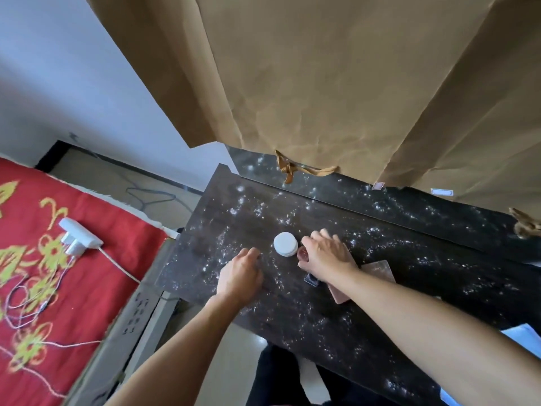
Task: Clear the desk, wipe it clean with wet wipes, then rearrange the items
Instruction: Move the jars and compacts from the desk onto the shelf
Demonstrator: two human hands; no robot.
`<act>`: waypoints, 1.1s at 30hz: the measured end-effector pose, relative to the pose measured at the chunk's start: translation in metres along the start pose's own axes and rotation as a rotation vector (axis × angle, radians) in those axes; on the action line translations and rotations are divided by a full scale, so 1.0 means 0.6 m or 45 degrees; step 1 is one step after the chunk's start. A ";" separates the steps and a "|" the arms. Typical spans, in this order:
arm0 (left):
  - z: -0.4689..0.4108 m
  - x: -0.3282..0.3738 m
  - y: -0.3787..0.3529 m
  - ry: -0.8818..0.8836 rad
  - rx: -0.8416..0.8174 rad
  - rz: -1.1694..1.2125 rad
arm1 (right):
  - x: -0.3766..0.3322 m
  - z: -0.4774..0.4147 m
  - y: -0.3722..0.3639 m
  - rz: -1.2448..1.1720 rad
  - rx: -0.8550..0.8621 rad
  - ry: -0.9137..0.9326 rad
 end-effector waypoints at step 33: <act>-0.022 0.260 -0.041 -1.012 -0.280 -0.256 | 0.203 0.428 -0.046 -0.635 0.578 -1.019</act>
Point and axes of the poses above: each hand's wrist, its own z-axis away from the middle knuckle, its own y-axis out of the back of the hand, x = y × z, the point moved 8 cm from there along -z, towards the middle knuckle, and after that the axes turned 11 degrees about -y, right-handed, at the moved point
